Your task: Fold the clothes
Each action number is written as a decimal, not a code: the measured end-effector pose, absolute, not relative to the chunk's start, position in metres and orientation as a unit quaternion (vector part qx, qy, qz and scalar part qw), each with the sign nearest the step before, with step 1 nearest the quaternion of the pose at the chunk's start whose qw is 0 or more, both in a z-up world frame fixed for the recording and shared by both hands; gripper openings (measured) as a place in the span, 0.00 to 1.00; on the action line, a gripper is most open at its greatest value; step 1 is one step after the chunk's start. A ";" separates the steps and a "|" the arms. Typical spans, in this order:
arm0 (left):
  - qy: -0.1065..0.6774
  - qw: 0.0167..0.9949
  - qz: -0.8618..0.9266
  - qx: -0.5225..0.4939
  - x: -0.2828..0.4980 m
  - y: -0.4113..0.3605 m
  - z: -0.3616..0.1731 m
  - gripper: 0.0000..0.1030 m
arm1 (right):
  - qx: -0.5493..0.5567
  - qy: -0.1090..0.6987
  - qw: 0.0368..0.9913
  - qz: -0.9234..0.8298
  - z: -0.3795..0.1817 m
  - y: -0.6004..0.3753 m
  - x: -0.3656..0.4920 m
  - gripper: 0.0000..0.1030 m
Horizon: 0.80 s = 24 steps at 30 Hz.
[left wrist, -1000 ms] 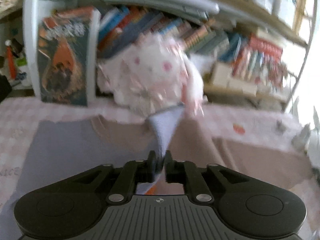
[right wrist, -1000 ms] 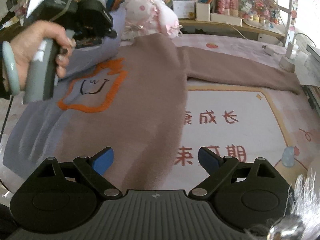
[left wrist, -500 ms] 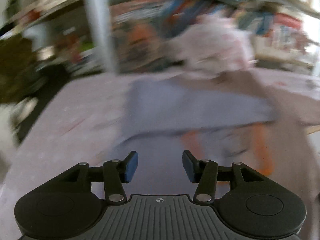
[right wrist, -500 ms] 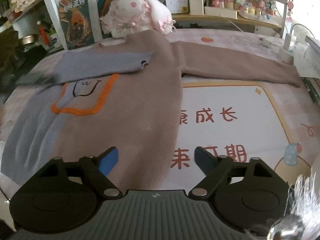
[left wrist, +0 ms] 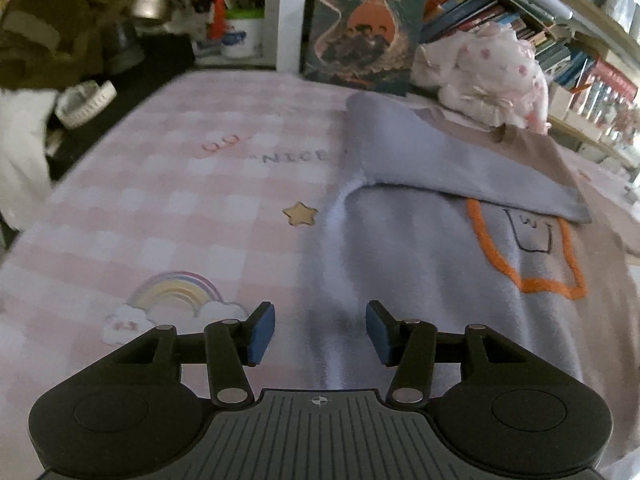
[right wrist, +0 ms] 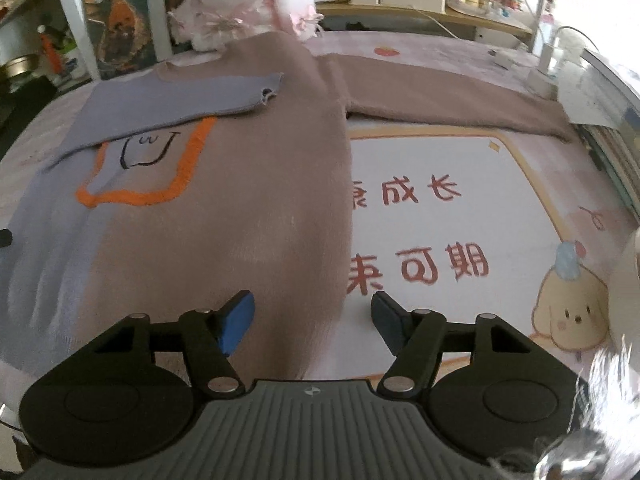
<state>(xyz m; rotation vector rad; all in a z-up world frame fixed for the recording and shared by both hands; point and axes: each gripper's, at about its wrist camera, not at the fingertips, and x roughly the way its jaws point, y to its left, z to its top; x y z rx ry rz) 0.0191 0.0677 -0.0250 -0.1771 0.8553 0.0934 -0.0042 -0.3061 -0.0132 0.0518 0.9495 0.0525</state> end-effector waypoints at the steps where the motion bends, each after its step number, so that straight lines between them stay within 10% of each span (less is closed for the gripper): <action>1: 0.414 0.905 0.040 -0.091 0.020 0.069 -0.026 0.44 | 0.027 0.455 0.890 0.018 -0.013 -0.304 -0.005 0.54; 2: 0.416 0.904 0.034 -0.092 0.021 0.070 -0.026 0.43 | 0.032 0.453 0.891 0.009 -0.013 -0.303 -0.006 0.51; 4: 0.423 0.899 0.019 -0.109 0.025 0.075 -0.027 0.05 | 0.040 0.449 0.893 -0.001 -0.013 -0.299 -0.008 0.38; 8: 0.424 0.896 -0.002 -0.132 0.025 0.088 -0.025 0.03 | 0.052 0.443 0.895 -0.010 -0.011 -0.287 -0.010 0.15; 24: 0.414 0.902 0.042 -0.109 0.026 0.151 -0.024 0.04 | 0.013 0.445 0.893 0.073 -0.014 -0.210 -0.008 0.14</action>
